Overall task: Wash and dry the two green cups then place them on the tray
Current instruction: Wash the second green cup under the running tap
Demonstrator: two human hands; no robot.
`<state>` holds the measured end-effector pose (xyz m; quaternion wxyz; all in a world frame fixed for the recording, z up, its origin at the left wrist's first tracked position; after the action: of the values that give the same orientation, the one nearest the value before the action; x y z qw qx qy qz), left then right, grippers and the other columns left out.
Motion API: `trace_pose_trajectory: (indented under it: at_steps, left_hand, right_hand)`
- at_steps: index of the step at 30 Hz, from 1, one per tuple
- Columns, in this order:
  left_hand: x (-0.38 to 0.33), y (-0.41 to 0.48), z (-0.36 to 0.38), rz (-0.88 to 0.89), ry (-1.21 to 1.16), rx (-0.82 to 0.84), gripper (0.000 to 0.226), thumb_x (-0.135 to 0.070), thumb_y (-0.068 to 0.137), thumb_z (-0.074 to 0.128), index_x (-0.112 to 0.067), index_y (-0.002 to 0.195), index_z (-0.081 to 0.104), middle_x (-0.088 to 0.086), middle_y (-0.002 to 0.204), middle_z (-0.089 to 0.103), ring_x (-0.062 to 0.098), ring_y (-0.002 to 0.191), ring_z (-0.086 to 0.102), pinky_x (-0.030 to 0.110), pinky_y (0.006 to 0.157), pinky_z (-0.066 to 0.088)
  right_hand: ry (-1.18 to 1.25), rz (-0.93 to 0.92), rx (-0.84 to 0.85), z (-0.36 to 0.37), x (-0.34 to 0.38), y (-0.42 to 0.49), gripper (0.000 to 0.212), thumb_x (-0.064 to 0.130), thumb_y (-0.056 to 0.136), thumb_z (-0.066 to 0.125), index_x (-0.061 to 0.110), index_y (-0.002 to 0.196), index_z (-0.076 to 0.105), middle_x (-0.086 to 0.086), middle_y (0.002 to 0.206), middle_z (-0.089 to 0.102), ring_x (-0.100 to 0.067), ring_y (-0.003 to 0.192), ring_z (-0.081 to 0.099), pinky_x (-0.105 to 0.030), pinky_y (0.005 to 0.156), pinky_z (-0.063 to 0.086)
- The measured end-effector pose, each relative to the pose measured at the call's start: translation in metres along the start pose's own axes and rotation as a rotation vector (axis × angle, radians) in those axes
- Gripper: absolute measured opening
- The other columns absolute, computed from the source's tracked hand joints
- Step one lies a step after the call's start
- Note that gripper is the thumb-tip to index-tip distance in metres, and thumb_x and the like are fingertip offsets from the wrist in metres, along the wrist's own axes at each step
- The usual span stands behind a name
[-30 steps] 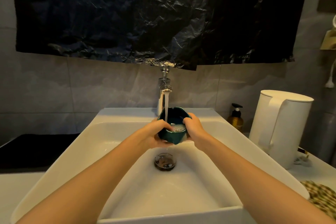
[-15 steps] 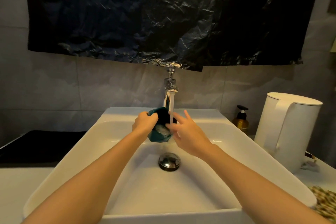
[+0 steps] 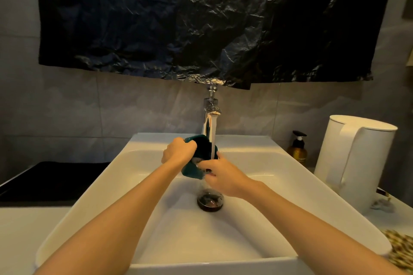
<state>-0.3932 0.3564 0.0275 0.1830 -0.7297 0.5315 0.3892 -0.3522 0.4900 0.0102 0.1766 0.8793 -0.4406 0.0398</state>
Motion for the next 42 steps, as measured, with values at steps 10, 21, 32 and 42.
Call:
trace_pose_trajectory:
  at_steps: [10, 21, 32, 42]
  left_hand:
    - [-0.003, -0.001, 0.000, -0.001, 0.027, 0.045, 0.023, -0.029, 0.091, 0.043, -0.011, 0.102, 0.052, 0.009, 0.092, 0.055, 0.022, 0.083, 0.050, 0.029, 0.064, 0.037]
    - [-0.013, -0.007, 0.004, 0.059, 0.091, 0.190, 0.023, -0.036, 0.092, 0.044, -0.014, 0.096, 0.049, 0.008, 0.095, 0.056, 0.025, 0.094, 0.055, 0.035, 0.085, 0.049]
    - [-0.011, -0.009, -0.002, 0.083, 0.164, 0.203, 0.025, -0.036, 0.085, 0.046, -0.014, 0.093, 0.054, 0.008, 0.090, 0.058, 0.025, 0.089, 0.056, 0.032, 0.077, 0.048]
    - [-0.021, -0.016, -0.007, -0.025, -0.295, 0.378, 0.009, -0.023, 0.088, 0.058, -0.014, 0.087, 0.056, 0.008, 0.089, 0.060, 0.019, 0.078, 0.055, 0.026, 0.066, 0.048]
  right_hand:
    - [-0.069, 0.003, -0.293, -0.013, -0.016, 0.006, 0.027, 0.016, 0.096, 0.043, 0.011, 0.104, 0.069, -0.002, 0.121, 0.044, -0.016, 0.120, 0.035, -0.026, 0.095, 0.035]
    - [0.591, 0.567, -0.073, -0.005, -0.033, 0.020, 0.034, -0.003, 0.090, 0.053, 0.009, 0.122, 0.054, -0.012, 0.116, 0.059, -0.029, 0.094, 0.063, -0.029, 0.059, 0.057]
    - [0.729, 0.443, 0.115, 0.003, -0.031, 0.015, 0.033, -0.006, 0.092, 0.045, 0.010, 0.120, 0.048, -0.013, 0.112, 0.059, -0.030, 0.095, 0.065, -0.035, 0.069, 0.059]
    - [0.545, 0.557, -0.135, 0.000, -0.032, 0.023, 0.026, 0.010, 0.098, 0.037, 0.005, 0.118, 0.053, -0.015, 0.110, 0.060, -0.027, 0.076, 0.061, -0.028, 0.046, 0.052]
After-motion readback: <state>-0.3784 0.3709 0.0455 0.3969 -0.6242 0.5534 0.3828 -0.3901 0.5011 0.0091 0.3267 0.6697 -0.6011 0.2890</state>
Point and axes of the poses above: each hand's wrist, its own y-axis towards the middle knuckle, its own z-axis out of the palm, x = y × z, the point moved 2 cm from there along y, towards the middle knuckle
